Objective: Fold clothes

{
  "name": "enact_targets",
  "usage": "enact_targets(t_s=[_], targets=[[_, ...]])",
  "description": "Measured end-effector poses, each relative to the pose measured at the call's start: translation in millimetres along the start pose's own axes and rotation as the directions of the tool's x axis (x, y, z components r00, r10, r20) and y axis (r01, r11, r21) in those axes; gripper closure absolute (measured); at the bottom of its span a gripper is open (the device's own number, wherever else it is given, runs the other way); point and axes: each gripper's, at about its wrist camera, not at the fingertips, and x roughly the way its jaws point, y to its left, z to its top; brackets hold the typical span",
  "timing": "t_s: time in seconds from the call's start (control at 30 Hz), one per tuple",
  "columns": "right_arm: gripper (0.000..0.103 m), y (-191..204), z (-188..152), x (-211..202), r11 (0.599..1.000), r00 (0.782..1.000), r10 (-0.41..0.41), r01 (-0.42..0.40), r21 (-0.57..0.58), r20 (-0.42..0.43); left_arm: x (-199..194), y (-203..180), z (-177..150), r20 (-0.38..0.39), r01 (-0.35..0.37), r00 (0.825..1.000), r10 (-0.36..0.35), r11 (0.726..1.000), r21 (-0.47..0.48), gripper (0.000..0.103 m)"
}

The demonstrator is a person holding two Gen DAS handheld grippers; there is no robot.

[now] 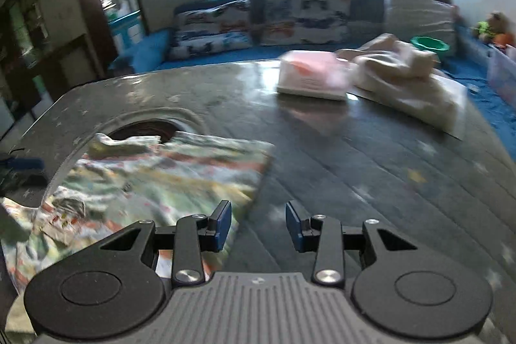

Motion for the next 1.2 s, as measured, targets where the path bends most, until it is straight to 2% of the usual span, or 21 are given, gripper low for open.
enact_targets(t_s=[0.13, 0.27, 0.33, 0.5, 0.6, 0.67, 0.73, 0.77, 0.8, 0.9, 1.0, 1.1, 1.2], targets=[[0.066, 15.2, 21.3, 39.4, 1.000, 0.999, 0.025, -0.026, -0.017, -0.030, 32.5, 30.6, 19.8, -0.042, -0.075, 0.996, 0.073, 0.995, -0.059, 0.037], [0.066, 19.3, 32.1, 70.2, 1.000, 0.998, 0.028, -0.028, -0.006, -0.055, 65.9, 42.6, 28.6, -0.071, -0.104, 0.992, 0.101, 0.993, -0.048, 0.037], [0.066, 19.3, 35.1, 82.6, 1.000, 0.997, 0.027, -0.027, -0.003, -0.067, 78.3, 46.7, 29.6, -0.083, -0.103, 0.992, 0.099, 0.994, -0.039, 0.037], [0.066, 15.8, 38.6, 102.9, 1.000, 0.995, 0.026, -0.026, 0.001, -0.093, 102.7, 51.7, 29.4, -0.113, -0.094, 0.989, 0.091, 0.995, -0.017, 0.048], [0.066, 16.9, 40.7, 111.3, 1.000, 0.995, 0.023, -0.025, -0.014, -0.098, 110.4, 48.6, 28.9, -0.100, -0.101, 0.990, 0.102, 0.995, 0.008, 0.069], [0.067, 19.4, 43.1, 115.6, 0.999, 0.995, 0.015, -0.018, -0.032, -0.096, 113.8, 48.0, 31.5, -0.098, -0.092, 0.991, 0.092, 0.996, 0.004, 0.088], [0.076, 22.8, 45.6, 119.8, 0.998, 0.996, 0.002, -0.008, -0.056, -0.093, 115.8, 44.9, 33.3, -0.089, -0.098, 0.991, 0.099, 0.995, 0.021, 0.093], [0.083, 25.6, 46.4, 122.0, 0.997, 0.996, -0.010, 0.003, -0.077, -0.085, 116.0, 40.9, 33.3, -0.076, -0.116, 0.990, 0.119, 0.992, 0.049, 0.094], [0.084, 28.9, 47.2, 124.2, 0.995, 0.997, -0.023, 0.015, -0.100, -0.078, 117.2, 37.9, 33.8, -0.067, -0.131, 0.989, 0.136, 0.989, 0.067, 0.094], [0.083, 34.7, 51.5, 131.4, 0.991, 0.997, -0.056, 0.048, -0.128, -0.061, 122.9, 39.7, 38.0, -0.070, -0.158, 0.985, 0.160, 0.987, 0.036, 0.088], [0.079, 40.7, 58.9, 129.5, 0.978, 0.992, -0.125, 0.123, -0.169, 0.002, 123.0, 44.7, 44.2, -0.061, -0.170, 0.984, 0.170, 0.985, 0.002, 0.081], [0.078, 48.4, 64.1, 121.5, 0.984, 0.997, -0.076, 0.080, -0.159, 0.034, 121.1, 43.5, 51.6, -0.032, -0.179, 0.983, 0.179, 0.984, 0.004, 0.076], [0.078, 66.9, 64.1, 126.3, 0.981, 1.000, 0.005, -0.004, -0.194, 0.003, 132.1, 43.8, 57.3, -0.055, -0.159, 0.986, 0.159, 0.987, -0.012, 0.074]])
